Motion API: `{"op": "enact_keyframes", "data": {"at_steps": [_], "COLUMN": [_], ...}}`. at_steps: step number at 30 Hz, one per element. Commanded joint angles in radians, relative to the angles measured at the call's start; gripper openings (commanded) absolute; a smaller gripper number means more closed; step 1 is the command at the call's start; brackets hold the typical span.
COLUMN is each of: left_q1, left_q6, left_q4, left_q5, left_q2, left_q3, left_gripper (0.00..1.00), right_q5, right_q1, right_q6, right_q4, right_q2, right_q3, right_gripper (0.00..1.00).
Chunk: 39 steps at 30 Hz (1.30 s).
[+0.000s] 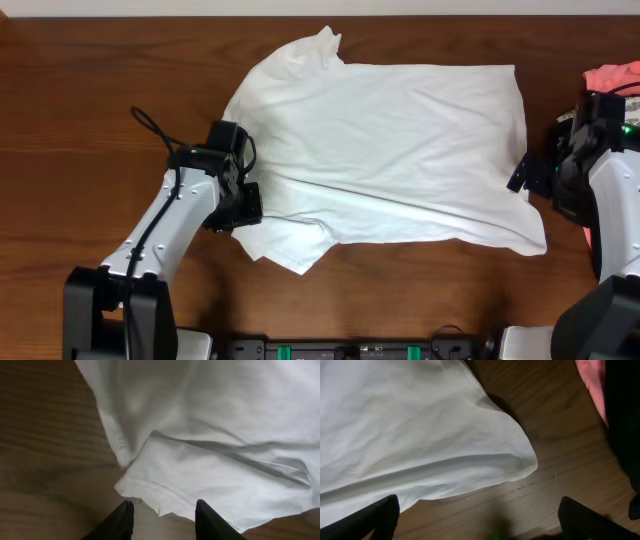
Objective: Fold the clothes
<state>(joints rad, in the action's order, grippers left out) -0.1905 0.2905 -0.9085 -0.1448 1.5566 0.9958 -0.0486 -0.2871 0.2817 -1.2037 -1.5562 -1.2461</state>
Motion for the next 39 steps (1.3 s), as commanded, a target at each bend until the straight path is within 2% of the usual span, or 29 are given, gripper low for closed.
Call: {"op": "enact_keyframes", "data": {"at_steps": [1,18,25,34,39], "left_q1": [0.005,0.005,0.005,0.005,0.005], "left_q6": [-0.003,-0.04,-0.04,-0.039,-0.039], "left_q4": [0.018,0.136,0.136,0.136,0.135], "left_q5": [0.045,0.067,0.067,0.067,0.066], "left_q2": [0.004,0.015,0.015,0.015,0.015], "left_q3": [-0.011,-0.113,-0.113,-0.113,-0.113], "left_gripper": [0.41,0.41,0.41,0.41,0.41], "right_q5": [0.004,0.008,-0.008,-0.007,0.058], "right_q1": [-0.002,-0.001,-0.014,-0.111,-0.166], "right_q6": [0.017,0.018,0.059,0.083,0.076], "right_q4": [0.011,0.074,0.2,0.301,0.363], "right_q2": [0.006,0.006,0.006,0.006,0.006], "right_q3": [0.025,0.115,0.257,0.376,0.43], "right_gripper": [0.99,0.99,0.99,0.91,0.88]}}
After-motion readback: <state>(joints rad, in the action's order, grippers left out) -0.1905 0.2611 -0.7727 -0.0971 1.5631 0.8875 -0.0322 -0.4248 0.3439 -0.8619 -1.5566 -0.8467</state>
